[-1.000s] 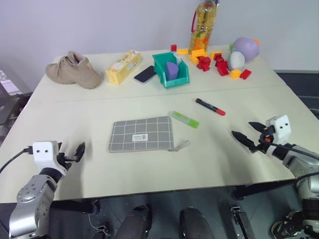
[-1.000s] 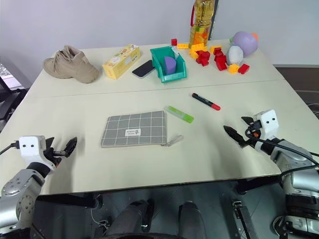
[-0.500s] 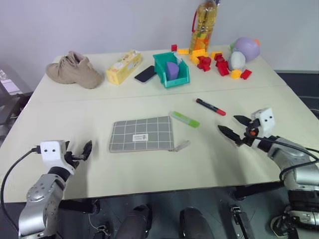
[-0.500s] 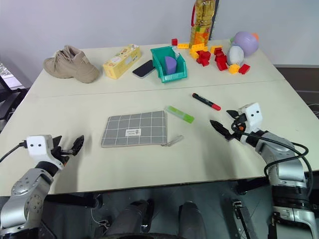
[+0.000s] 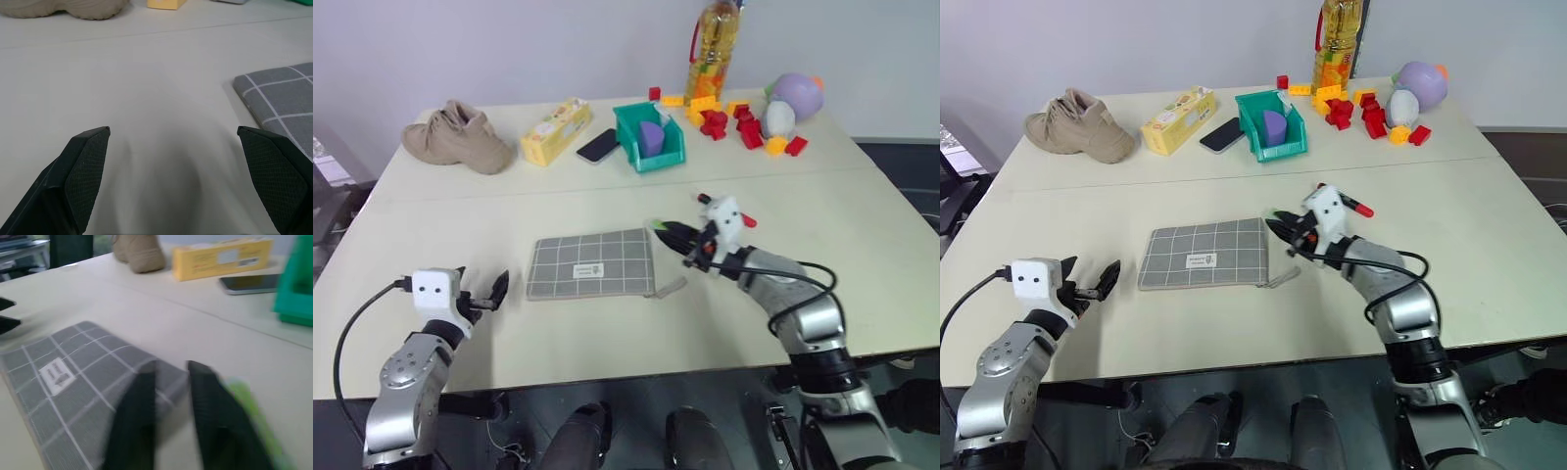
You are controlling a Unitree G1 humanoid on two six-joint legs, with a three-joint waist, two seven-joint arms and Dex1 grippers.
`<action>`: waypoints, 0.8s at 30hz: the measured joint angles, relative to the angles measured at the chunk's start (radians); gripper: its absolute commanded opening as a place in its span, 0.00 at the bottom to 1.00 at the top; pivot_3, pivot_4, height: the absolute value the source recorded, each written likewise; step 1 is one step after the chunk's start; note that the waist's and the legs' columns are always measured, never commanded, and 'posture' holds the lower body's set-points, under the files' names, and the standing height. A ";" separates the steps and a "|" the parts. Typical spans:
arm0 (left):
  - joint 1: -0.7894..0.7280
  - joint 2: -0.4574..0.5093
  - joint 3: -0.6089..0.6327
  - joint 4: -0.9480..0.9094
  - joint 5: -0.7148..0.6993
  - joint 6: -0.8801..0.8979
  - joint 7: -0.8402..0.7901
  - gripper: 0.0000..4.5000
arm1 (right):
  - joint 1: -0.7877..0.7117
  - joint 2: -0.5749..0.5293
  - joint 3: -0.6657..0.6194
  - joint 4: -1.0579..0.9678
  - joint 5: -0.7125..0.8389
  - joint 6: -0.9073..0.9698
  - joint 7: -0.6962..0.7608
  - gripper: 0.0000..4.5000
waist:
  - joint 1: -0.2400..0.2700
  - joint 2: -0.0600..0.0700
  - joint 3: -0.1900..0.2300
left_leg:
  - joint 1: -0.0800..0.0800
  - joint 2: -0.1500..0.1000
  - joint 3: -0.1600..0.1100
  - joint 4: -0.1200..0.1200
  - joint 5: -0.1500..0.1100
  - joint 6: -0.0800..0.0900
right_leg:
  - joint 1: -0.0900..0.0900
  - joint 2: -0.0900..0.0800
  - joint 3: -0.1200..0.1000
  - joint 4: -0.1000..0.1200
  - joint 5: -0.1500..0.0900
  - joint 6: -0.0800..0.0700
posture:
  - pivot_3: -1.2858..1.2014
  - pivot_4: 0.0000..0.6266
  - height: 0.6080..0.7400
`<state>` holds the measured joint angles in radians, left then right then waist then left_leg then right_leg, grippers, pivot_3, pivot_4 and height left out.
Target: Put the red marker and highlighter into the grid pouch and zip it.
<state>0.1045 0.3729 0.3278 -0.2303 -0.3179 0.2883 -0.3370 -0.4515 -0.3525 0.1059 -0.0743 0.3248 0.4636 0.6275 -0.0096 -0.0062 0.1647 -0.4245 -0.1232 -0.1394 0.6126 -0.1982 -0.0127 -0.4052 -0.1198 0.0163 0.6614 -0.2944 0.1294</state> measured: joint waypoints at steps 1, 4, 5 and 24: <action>-0.001 0.009 0.000 0.004 0.005 -0.008 -0.008 1.00 | -0.011 0.010 0.015 0.003 -0.010 0.006 -0.005 0.01 | 0.000 0.000 0.000 | 0.000 0.000 0.000 0.000 0.000 0.000 | 0.000 0.000 0.000 0.000 0.000 0.000 | 0.52 0.24 1.00; 0.001 0.051 -0.001 0.030 0.030 -0.046 -0.041 1.00 | -0.042 0.044 0.084 0.045 -0.073 0.022 -0.037 0.01 | -0.003 0.000 0.000 | 0.000 0.000 0.000 -0.001 0.000 0.000 | -0.001 0.000 0.000 0.000 0.000 0.000 | 0.52 0.24 1.00; 0.002 0.069 -0.002 0.042 0.039 -0.062 -0.058 1.00 | -0.051 0.057 0.111 0.071 -0.100 0.029 -0.052 0.01 | -0.004 0.000 0.000 | 0.000 0.000 0.000 -0.001 0.000 0.000 | -0.001 0.000 0.000 0.000 0.000 0.000 | 0.52 0.24 1.00; -0.227 0.412 -0.228 0.595 0.328 -0.888 -0.452 1.00 | -0.120 0.146 0.160 0.259 -0.215 0.060 -0.106 0.01 | -0.004 0.000 0.000 | 0.002 0.000 -0.001 -0.003 0.000 -0.001 | -0.004 0.000 0.000 0.000 0.001 -0.001 | 0.52 0.24 1.00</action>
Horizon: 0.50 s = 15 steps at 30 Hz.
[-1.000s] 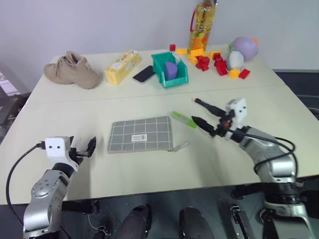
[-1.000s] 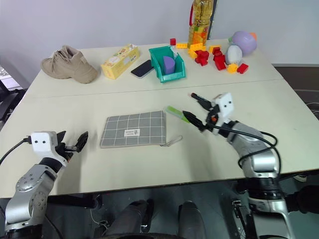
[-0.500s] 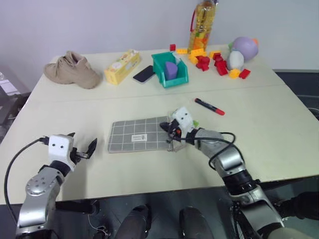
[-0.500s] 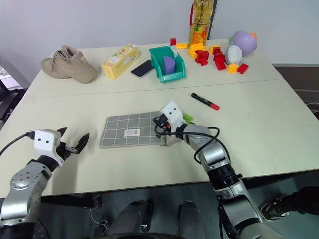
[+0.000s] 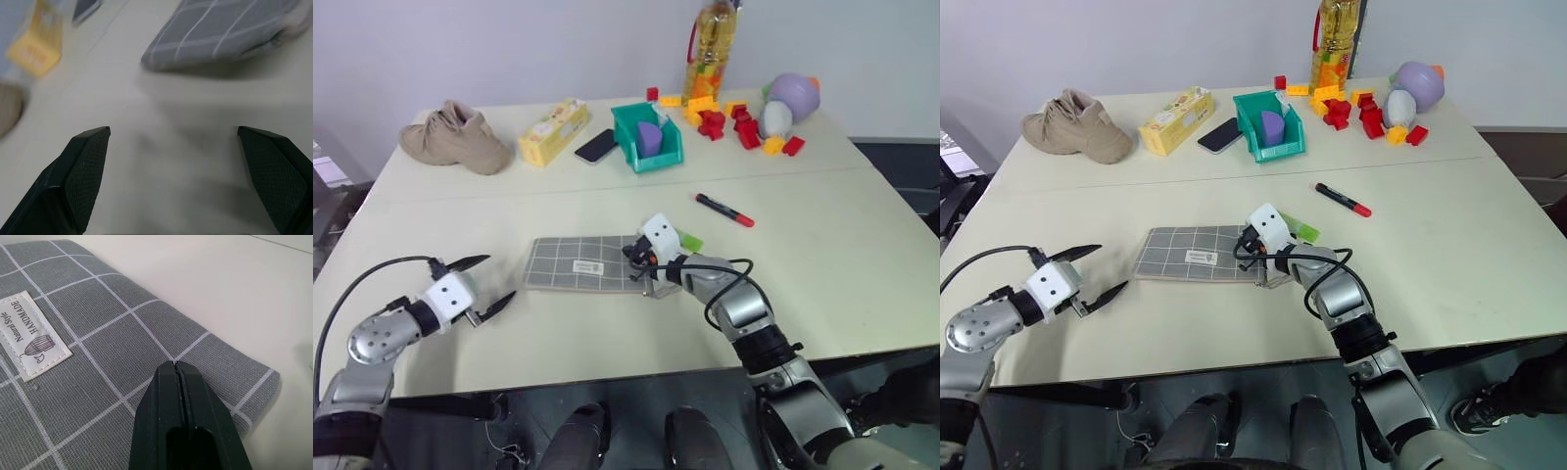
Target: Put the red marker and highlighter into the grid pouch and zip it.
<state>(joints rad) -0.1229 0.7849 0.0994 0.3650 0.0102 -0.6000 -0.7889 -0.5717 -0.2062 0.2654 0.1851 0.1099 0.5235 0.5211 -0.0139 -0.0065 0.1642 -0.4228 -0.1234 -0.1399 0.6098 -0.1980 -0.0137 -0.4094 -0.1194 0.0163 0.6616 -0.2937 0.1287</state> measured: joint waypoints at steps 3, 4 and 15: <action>-0.098 0.001 -0.053 0.138 0.038 -0.164 -0.010 1.00 | 0.003 -0.001 0.000 -0.004 -0.008 0.000 0.001 0.01 | 0.002 0.000 0.000 | 0.000 0.000 0.000 0.000 0.000 0.000 | 0.000 0.000 0.000 0.000 0.000 0.000 | 0.52 0.24 1.00; -0.129 0.001 -0.067 0.178 0.054 -0.209 -0.008 1.00 | 0.005 0.000 0.000 -0.006 -0.009 0.000 0.001 0.01 | 0.002 0.000 0.000 | 0.001 0.000 0.000 0.000 0.000 0.000 | 0.000 0.000 -0.001 0.000 0.000 0.000 | 0.52 0.24 1.00; -0.462 -0.039 -0.246 0.578 0.307 -0.619 0.145 0.87 | 0.030 -0.002 -0.002 -0.048 -0.018 0.022 -0.006 0.00 | -0.001 -0.001 0.000 | 0.001 -0.001 0.000 0.001 0.000 0.000 | 0.002 0.000 0.000 0.002 0.000 0.001 | 0.52 0.24 1.00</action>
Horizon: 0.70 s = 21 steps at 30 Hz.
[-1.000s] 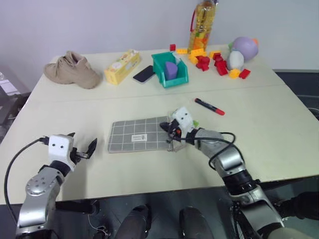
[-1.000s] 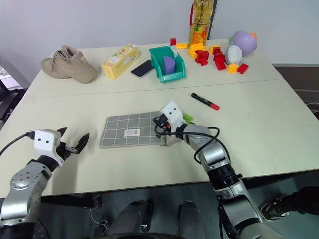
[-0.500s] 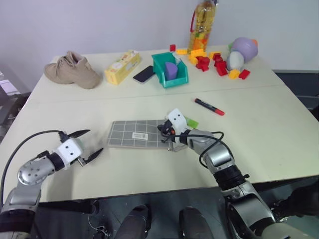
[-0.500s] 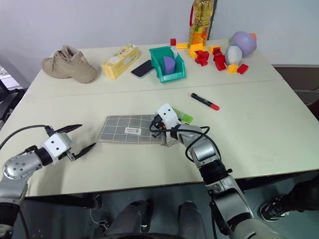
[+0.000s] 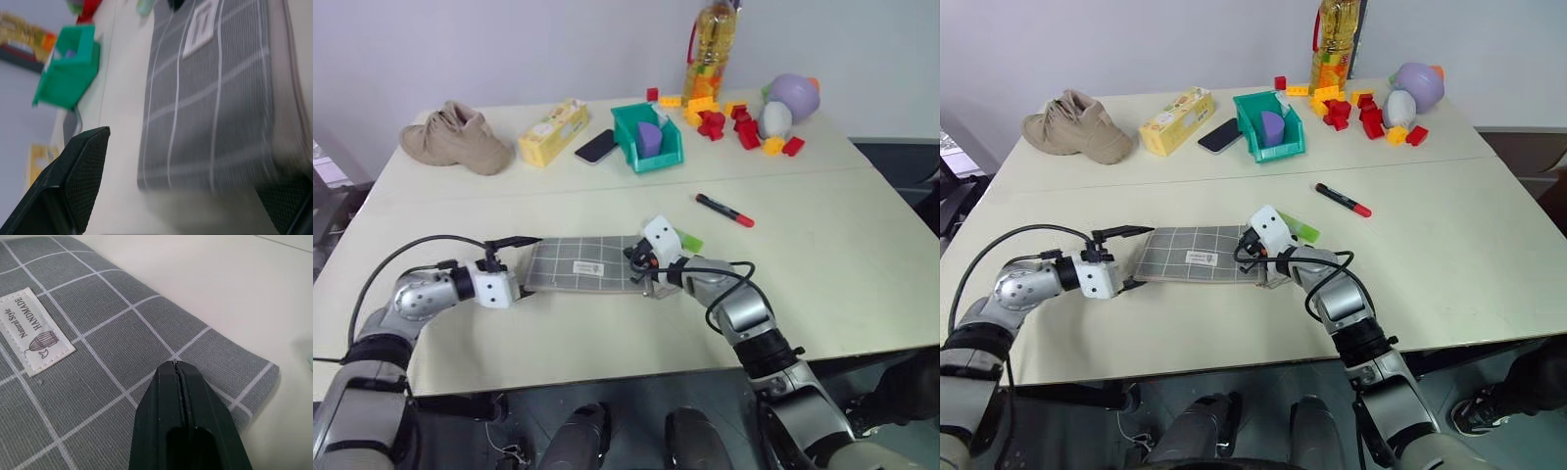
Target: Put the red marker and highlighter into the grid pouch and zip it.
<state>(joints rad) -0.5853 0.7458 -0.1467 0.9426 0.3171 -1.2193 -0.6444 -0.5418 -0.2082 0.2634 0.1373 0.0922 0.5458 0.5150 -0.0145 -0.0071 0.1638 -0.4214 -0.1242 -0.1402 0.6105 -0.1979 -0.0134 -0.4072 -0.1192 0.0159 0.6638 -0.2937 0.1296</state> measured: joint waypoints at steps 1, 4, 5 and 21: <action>-0.013 -0.001 -0.011 0.016 0.019 -0.017 0.014 0.80 | 0.002 0.000 0.000 -0.005 0.000 0.002 0.000 0.00 | -0.001 0.000 0.000 | 0.000 0.000 0.000 0.000 0.000 0.000 | 0.000 0.000 0.000 0.000 0.000 0.000 | 0.52 0.24 1.00; -0.032 -0.005 -0.048 0.070 0.070 -0.061 0.060 0.45 | 0.010 -0.001 0.000 -0.021 0.000 0.012 -0.002 0.00 | -0.004 0.000 0.000 | 0.000 0.000 0.000 0.000 0.000 0.000 | 0.000 0.000 0.000 0.001 0.000 0.000 | 0.52 0.24 1.00; -0.040 -0.005 -0.060 0.082 0.080 -0.068 0.070 0.34 | 0.013 -0.003 0.000 -0.026 0.000 0.014 -0.003 0.00 | -0.004 0.000 0.000 | 0.000 0.000 0.000 0.000 0.000 0.000 | 0.000 0.000 0.000 0.001 0.000 0.000 | 0.52 0.24 1.00; 0.124 -0.040 0.010 -0.108 -0.352 0.279 -0.123 0.00 | -0.016 -0.069 -0.118 -0.085 0.049 -0.042 0.024 0.12 | -0.017 0.000 0.000 | -0.001 0.001 0.000 0.000 0.000 0.000 | 0.000 0.000 0.001 0.002 0.000 0.000 | 0.52 0.24 1.00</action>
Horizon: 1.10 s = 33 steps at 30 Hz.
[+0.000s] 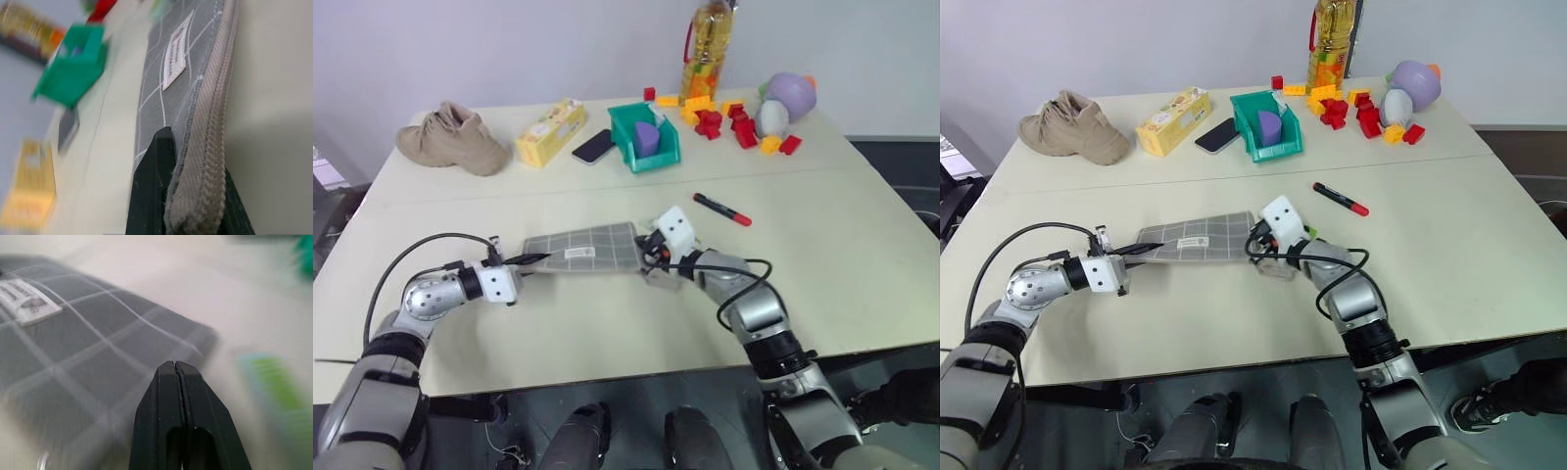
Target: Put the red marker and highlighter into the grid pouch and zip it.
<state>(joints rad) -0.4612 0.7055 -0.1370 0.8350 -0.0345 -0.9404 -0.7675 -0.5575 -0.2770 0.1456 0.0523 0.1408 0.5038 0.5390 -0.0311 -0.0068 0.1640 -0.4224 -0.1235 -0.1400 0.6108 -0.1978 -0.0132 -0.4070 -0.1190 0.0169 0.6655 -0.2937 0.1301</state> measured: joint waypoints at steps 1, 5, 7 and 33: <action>0.046 -0.001 0.013 -0.075 -0.032 0.073 -0.001 0.00 | -0.009 -0.027 -0.021 -0.021 0.015 0.002 0.019 0.19 | -0.004 0.000 0.000 | -0.001 0.000 0.000 0.000 0.000 0.000 | 0.000 0.000 0.000 0.000 0.000 0.000 | 0.52 0.24 1.00; 0.205 -0.024 0.077 -0.403 -0.121 0.368 0.067 0.00 | -0.014 -0.118 -0.096 -0.073 0.063 0.023 0.081 0.65 | -0.009 0.000 0.000 | -0.002 0.000 -0.001 0.000 0.000 0.000 | -0.001 0.000 0.000 0.000 0.000 0.000 | 0.52 0.24 1.00; 0.257 -0.042 0.106 -0.548 -0.129 0.482 0.125 0.00 | -0.011 -0.134 -0.113 -0.100 0.087 0.044 0.102 0.88 | -0.011 0.000 0.000 | -0.002 0.001 -0.001 0.000 0.000 0.000 | -0.001 0.000 0.000 0.000 0.000 0.000 | 0.52 0.24 1.00; 0.359 -0.248 0.113 -0.915 -0.011 0.806 0.325 0.00 | -0.051 0.020 -0.087 -0.091 0.148 0.167 -0.028 0.21 | 0.017 0.000 0.000 | -0.002 0.000 0.000 0.001 0.000 -0.001 | -0.001 0.000 0.000 -0.001 0.000 0.000 | 0.52 0.24 1.00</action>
<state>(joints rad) -0.1021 0.4574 -0.0238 -0.0805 -0.0456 -0.1347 -0.4427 -0.6083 -0.2568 0.0591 -0.0386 0.2886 0.6712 0.5105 -0.0139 -0.0068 0.1641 -0.4242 -0.1235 -0.1397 0.6114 -0.1976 -0.0138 -0.4075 -0.1190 0.0172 0.6645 -0.2937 0.1296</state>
